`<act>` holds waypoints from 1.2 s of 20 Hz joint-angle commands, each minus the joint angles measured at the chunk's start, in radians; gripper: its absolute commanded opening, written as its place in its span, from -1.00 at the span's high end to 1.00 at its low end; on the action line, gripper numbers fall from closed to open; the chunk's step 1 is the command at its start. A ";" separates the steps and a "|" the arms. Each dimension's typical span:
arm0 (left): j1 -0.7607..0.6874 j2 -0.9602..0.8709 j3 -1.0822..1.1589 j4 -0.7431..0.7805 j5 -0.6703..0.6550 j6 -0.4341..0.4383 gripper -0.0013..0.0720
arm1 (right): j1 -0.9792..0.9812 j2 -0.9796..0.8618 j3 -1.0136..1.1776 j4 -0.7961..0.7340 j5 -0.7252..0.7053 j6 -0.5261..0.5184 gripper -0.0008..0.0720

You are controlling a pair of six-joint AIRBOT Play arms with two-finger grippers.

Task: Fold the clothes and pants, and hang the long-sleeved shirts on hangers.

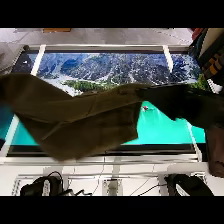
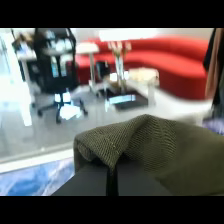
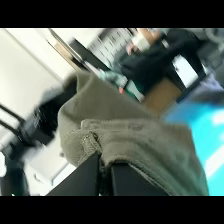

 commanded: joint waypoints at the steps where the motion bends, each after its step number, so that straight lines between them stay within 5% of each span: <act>1: 0.001 0.029 -0.030 0.001 0.017 -0.143 0.95 | 0.001 0.037 -0.015 -0.156 -0.048 0.166 0.87; 7: -0.035 -0.272 -0.328 -0.007 -0.166 -0.255 0.95 | 0.001 -0.115 -0.336 -0.367 -0.238 0.335 0.87; 11: -0.218 -0.582 -0.479 -0.033 0.122 -0.131 0.94 | 0.001 -0.307 -0.474 -0.333 -0.562 0.362 0.87; 15: -0.359 -0.810 -0.347 -0.136 0.275 -0.056 0.94 | 0.000 -0.439 -0.415 -0.376 -0.657 0.349 0.87; 19: -0.375 -0.884 -0.328 -0.087 0.029 -0.068 0.95 | 0.000 -0.451 -0.409 -0.545 -0.432 0.349 0.87; 24: -0.370 -0.868 -0.328 0.330 -0.257 -0.309 0.94 | 0.000 -0.451 -0.409 -0.752 0.085 0.304 0.87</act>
